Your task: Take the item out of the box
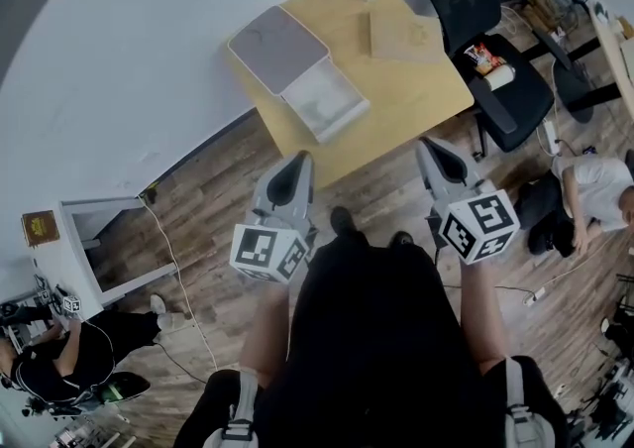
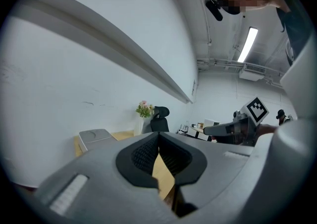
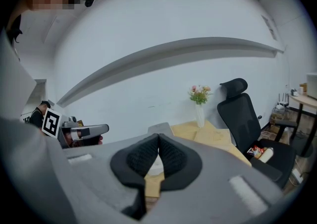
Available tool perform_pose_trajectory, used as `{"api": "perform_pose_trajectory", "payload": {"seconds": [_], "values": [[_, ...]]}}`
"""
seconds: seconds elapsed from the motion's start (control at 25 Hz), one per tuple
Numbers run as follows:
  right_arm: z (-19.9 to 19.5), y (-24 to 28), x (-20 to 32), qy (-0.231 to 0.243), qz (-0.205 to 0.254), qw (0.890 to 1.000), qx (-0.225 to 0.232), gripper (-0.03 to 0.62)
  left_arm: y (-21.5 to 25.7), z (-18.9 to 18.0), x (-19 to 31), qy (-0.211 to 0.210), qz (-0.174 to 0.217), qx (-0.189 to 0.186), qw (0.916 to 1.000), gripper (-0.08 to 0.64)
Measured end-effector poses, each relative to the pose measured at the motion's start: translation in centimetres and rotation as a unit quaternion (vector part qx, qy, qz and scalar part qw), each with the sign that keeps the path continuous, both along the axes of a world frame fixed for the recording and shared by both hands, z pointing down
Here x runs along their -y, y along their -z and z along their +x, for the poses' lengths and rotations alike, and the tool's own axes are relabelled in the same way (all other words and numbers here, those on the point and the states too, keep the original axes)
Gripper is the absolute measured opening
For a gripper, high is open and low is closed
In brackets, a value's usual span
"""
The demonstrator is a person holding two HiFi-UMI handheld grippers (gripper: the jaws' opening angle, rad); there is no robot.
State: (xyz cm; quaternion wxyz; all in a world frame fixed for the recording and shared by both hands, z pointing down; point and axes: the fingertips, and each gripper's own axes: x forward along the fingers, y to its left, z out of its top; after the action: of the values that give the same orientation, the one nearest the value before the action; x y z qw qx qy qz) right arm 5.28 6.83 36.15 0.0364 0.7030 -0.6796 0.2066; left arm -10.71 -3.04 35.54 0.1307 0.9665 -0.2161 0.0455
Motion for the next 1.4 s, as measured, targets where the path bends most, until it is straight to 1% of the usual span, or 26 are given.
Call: {"api": "perform_pose_trajectory", "payload": {"seconds": [0.24,0.48,0.88,1.08,1.28,1.4], "values": [[-1.4,-0.4,2.8,-0.003,-0.006,1.000,-0.001,0.003,-0.1,-1.5,2.6,-0.008,0.000,-0.002,1.0000,0.009],[-2.4,-1.4,3.8,-0.004,-0.015,1.000,0.001,0.003,-1.2,-2.6,3.6,-0.012,-0.008,0.003,0.9999,0.009],[-2.1,-2.2,3.8,0.005,-0.025,1.000,0.014,0.003,-2.1,-2.0,3.4,-0.010,-0.018,0.013,0.9997,0.009],[-1.3,-2.7,5.4,0.031,-0.029,0.999,0.022,0.003,-2.3,-1.4,4.1,0.015,-0.023,0.020,0.9994,0.009],[0.0,-2.4,9.0,0.067,-0.027,0.997,0.026,0.003,-1.8,-0.6,5.7,0.046,-0.023,0.026,0.9984,0.009],[0.6,-2.3,11.4,0.100,-0.026,0.994,0.026,0.003,-1.4,-0.1,7.0,0.075,-0.020,0.027,0.9966,0.009]]}}
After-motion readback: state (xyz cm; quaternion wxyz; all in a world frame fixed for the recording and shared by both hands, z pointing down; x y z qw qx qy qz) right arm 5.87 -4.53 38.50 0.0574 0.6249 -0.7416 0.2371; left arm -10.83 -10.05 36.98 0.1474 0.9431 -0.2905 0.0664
